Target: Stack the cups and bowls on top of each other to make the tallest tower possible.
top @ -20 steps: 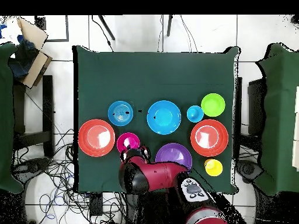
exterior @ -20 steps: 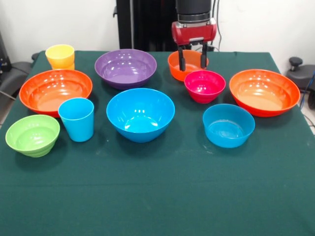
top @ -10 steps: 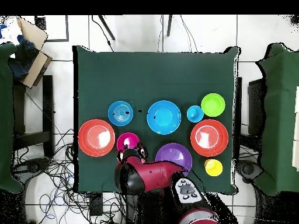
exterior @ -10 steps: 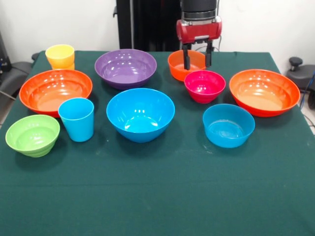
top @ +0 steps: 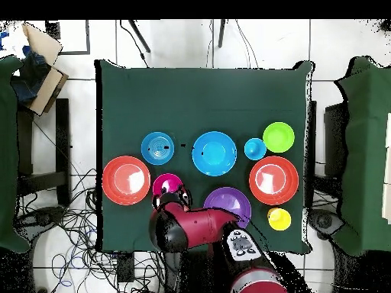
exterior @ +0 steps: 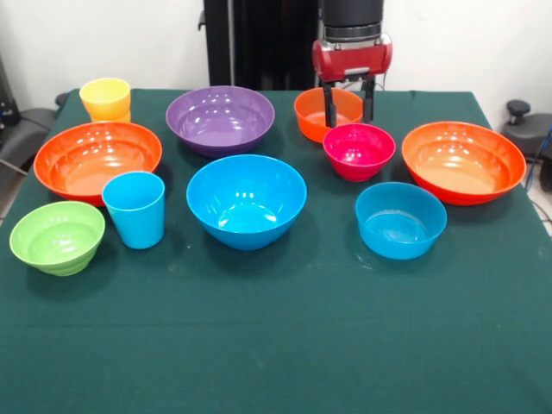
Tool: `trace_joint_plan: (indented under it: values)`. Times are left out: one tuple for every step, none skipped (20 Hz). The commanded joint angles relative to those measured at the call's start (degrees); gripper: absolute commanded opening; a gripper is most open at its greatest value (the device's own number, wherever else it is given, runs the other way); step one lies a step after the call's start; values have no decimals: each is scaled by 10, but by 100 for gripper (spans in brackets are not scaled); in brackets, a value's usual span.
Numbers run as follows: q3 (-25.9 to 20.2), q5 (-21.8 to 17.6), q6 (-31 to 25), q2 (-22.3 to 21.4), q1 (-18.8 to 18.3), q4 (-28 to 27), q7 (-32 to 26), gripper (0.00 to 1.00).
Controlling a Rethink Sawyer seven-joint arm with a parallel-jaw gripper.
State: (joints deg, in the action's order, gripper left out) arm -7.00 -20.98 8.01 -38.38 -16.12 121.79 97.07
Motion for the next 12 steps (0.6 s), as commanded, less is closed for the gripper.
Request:
trace_joint_plan:
  values:
    - [-22, 1, -38, 49, -1, -73, 54, 100]
    - [-20, 2, -35, 55, 1, -78, 54, 100]
    - [-19, 1, -33, 58, 2, -80, 55, 100]
    - [-16, 1, -26, 67, 4, -86, 55, 100]
    - [-15, 0, -22, 71, 5, -88, 56, 100]
    - [-14, 0, -19, 74, 5, -89, 57, 100]
    - [-13, -1, -17, 76, 6, -90, 58, 100]
    - [-14, -2, -15, 79, 4, -92, 58, 100]
    - [-14, -3, -13, 82, 4, -93, 58, 100]
    - [-16, -6, -8, 89, 0, -97, 58, 100]
    - [-17, -7, -5, 93, 0, -99, 58, 100]
    - [-18, -9, -1, 99, -2, -101, 59, 100]
